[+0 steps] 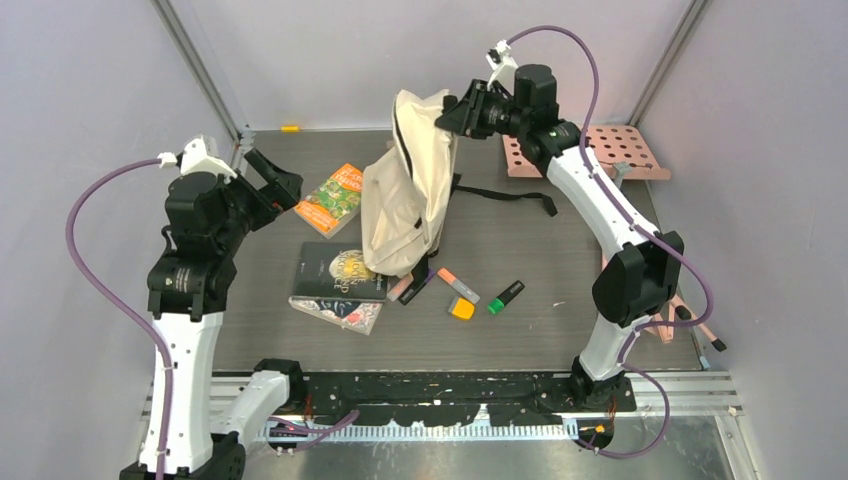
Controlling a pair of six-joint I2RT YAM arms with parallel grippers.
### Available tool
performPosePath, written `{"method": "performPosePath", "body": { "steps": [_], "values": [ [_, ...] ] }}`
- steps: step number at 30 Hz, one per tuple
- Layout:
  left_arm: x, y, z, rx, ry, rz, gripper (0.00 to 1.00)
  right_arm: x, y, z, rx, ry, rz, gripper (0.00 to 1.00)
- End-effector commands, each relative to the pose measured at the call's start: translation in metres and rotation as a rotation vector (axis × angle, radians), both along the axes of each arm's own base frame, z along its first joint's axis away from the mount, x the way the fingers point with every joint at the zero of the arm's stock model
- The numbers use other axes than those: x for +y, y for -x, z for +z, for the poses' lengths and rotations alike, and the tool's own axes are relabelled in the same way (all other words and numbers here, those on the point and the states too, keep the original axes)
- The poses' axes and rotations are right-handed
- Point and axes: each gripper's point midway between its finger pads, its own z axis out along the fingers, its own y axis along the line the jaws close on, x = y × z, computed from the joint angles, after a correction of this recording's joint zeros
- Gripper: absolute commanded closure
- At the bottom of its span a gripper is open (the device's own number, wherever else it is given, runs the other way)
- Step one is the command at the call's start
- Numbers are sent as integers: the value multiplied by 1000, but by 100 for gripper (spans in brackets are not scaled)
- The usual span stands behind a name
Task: Pack the student bag
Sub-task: Place the student bag at the center of the board.
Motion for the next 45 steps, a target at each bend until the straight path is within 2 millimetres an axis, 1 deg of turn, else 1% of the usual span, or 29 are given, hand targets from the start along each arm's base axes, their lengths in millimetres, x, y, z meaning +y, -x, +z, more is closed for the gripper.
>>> {"method": "performPosePath", "body": {
  "steps": [1,3,5,7,9,10,11,12,13,14,15,16,17,19,20,23,26,30,31,32,34,35,36,37,38,39,41,42,45],
  "values": [
    [11,12,1,-14,-43,42,2,-12,-6,20,-142,56,-34,99],
    [11,15,-2,-9,-40,41,2,-22,-14,14,-144,86,-79,98],
    [11,17,-4,-7,-39,40,2,-39,-25,10,-141,119,-147,92],
    [11,17,-9,1,-49,32,2,-64,-36,6,-134,151,-229,83],
    [12,16,-17,23,-60,32,1,-99,-47,6,-130,189,-343,53],
    [12,17,-20,35,-63,31,2,-121,-51,2,-112,212,-393,46],
    [12,17,-25,47,-66,30,2,-146,-54,5,-110,223,-458,33],
    [11,17,-27,53,-65,28,2,-158,-53,4,-97,235,-483,29],
    [11,17,-30,62,-63,24,1,-181,-52,9,-98,245,-545,23],
    [10,16,-34,70,-60,20,2,-194,-48,6,-82,270,-579,21],
    [9,16,-36,75,-57,16,2,-216,-44,12,-86,296,-659,17],
    [8,15,-38,80,-54,13,2,-228,-39,9,-78,337,-688,16],
    [7,14,-40,85,-50,11,2,-243,-32,15,-88,367,-745,14],
    [5,12,-44,93,-41,2,2,-252,-19,16,-109,439,-746,13],
    [3,10,-46,96,-35,-2,2,-252,-14,14,-116,469,-728,13],
    [-7,2,-54,112,-3,-47,1,-241,-1,7,-115,458,-654,12],
    [-17,-6,-63,134,24,-90,1,-233,1,-9,-61,416,-630,12],
    [-32,-22,-80,169,98,-138,1,-209,1,-32,-9,411,-552,14],
    [-38,-28,-85,180,126,-152,1,-198,1,-39,-4,433,-524,15],
    [-44,-34,-87,175,153,-165,1,-193,1,-41,-2,445,-511,15],
    [-57,-45,-98,197,182,-190,3,-170,-1,-56,15,487,-457,16],
    [-64,-51,-103,203,186,-202,3,-166,-1,-57,15,494,-448,16],
    [-72,-57,-107,210,186,-214,3,-157,-4,-65,29,506,-430,17],
    [-79,-63,-110,218,184,-222,3,-153,-5,-64,34,504,-425,17],
    [-87,-70,-116,234,182,-233,3,-144,-7,-72,50,511,-406,17],
    [-96,-76,-119,245,181,-249,3,-140,-8,-70,54,503,-400,17],
    [-113,-93,-131,277,175,-284,3,-126,-11,-79,73,500,-359,18],
    [-122,-103,-141,304,169,-303,3,-118,-13,-87,83,504,-335,19],
    [-140,-128,-167,380,165,-318,4,-108,-19,-102,97,526,-307,23]
  ]
}}
